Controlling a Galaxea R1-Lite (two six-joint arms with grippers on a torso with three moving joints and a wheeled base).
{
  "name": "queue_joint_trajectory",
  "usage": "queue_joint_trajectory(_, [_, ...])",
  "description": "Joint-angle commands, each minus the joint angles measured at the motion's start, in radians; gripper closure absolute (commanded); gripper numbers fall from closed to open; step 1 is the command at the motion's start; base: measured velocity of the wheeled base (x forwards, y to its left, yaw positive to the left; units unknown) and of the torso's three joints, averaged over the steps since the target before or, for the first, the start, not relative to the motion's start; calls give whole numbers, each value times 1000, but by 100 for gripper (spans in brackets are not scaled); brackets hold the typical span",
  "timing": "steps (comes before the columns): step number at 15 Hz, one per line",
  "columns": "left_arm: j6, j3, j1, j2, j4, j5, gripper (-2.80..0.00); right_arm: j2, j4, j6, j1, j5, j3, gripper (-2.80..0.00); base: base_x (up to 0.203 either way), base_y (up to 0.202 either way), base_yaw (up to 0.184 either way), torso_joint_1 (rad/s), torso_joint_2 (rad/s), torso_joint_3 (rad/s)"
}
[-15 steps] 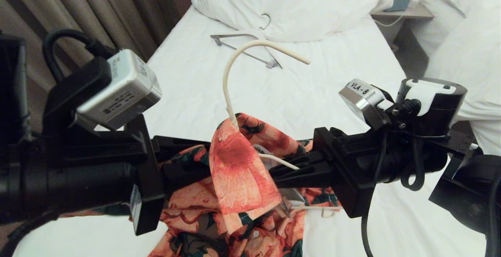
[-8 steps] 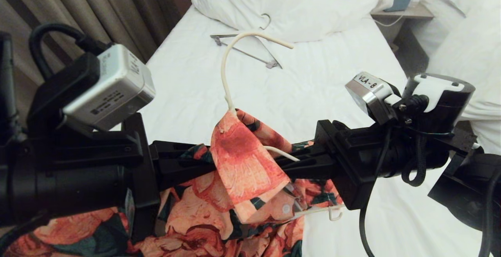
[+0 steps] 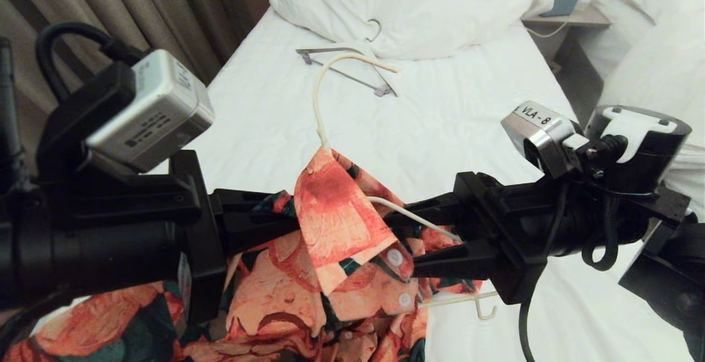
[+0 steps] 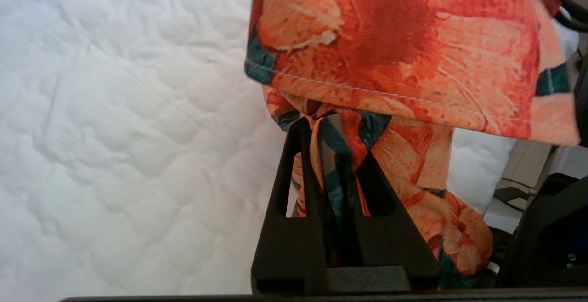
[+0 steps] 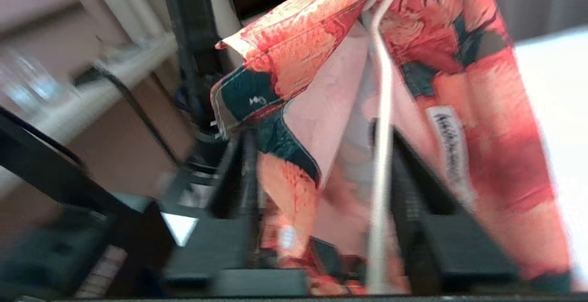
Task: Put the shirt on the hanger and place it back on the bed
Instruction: Hook the other side of the shirt onto the hanger
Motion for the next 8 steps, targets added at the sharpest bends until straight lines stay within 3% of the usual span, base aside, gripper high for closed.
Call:
queue_joint_trajectory(1, [3,-5,0,1,2,-3,0,-52,8,59,1,-10,3,-280,0,0,0,0,0,0])
queue_joint_trajectory(3, [-1,-16,-8,-5,1,-3,0,-139,97,98,0,-116,3,-280,0,0,0,0,0,0])
queue_joint_trajectory(6, [-9,-38,-10,-13,1,-3,0,-287,425,109,-11,-450,-13,-280,0,0,0,0,0,0])
queue_joint_trajectory(8, [-51,-42,-30,-12,1,3,0,-325,534,111,-35,-638,-22,-280,0,0,0,0,0,0])
